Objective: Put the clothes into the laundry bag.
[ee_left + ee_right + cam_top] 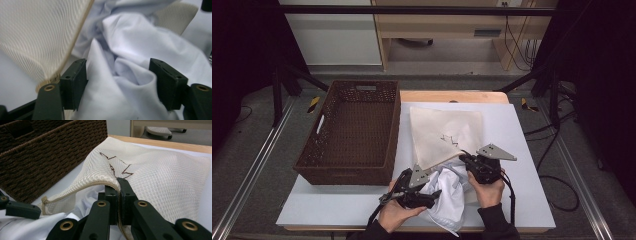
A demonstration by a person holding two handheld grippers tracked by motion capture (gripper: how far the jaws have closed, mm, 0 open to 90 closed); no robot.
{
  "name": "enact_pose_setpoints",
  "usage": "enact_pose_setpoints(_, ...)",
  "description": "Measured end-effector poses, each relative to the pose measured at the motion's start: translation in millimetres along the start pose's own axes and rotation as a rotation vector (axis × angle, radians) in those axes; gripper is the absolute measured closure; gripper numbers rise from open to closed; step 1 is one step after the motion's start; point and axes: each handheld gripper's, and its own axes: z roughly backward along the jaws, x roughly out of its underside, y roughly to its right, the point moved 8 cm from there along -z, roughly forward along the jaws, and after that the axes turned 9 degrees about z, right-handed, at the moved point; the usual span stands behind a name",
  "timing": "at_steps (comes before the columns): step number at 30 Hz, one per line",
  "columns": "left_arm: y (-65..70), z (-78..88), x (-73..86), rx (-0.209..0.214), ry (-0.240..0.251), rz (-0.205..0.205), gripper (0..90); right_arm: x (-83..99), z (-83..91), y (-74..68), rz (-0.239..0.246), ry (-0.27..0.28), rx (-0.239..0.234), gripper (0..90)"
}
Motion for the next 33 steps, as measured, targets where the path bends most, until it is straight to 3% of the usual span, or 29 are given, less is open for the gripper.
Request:
enact_pose_setpoints(4,-0.1,-14.2,19.0,-0.014,-0.085,-0.022,31.2,0.4,-0.7,-0.8,0.006,-0.003,0.000,87.7)
enact_pose_setpoints(6,-0.2,-17.5,22.2,-0.035,-0.104,-0.019,40.5,0.7,-1.3,-1.4,0.004,-0.004,-0.002,87.6)
enact_pose_setpoints(11,0.4,-14.3,14.7,-0.055,-0.087,-0.033,73.8,0.4,-1.1,-0.9,0.003,-0.003,-0.001,87.7)
enact_pose_setpoints(14,2.9,-8.1,3.5,-0.031,-0.034,-0.021,83.5,0.0,-0.8,-0.5,0.002,-0.001,0.000,87.7)
enact_pose_setpoints(19,9.6,-0.9,-21.9,0.005,0.046,-0.015,85.2,-0.7,-0.8,-0.3,0.001,0.001,0.000,87.7)
enact_pose_setpoints(22,13.2,-9.4,-35.7,0.006,0.069,-0.015,85.2,-1.1,-0.7,-0.6,-0.001,0.003,-0.001,87.7)
enact_pose_setpoints(26,9.0,-32.8,-44.5,-0.038,0.083,-0.028,85.2,-1.6,-0.2,-0.6,-0.001,0.005,0.000,87.7)
enact_pose_setpoints(29,1.1,-49.7,-46.3,-0.055,0.086,0.006,85.1,-2.0,0.1,-0.7,0.000,0.006,-0.001,87.7)
enact_pose_setpoints(33,-6.4,-64.8,-47.5,-0.100,0.099,-0.018,83.5,-2.8,0.5,-1.4,0.001,0.008,-0.004,87.6)
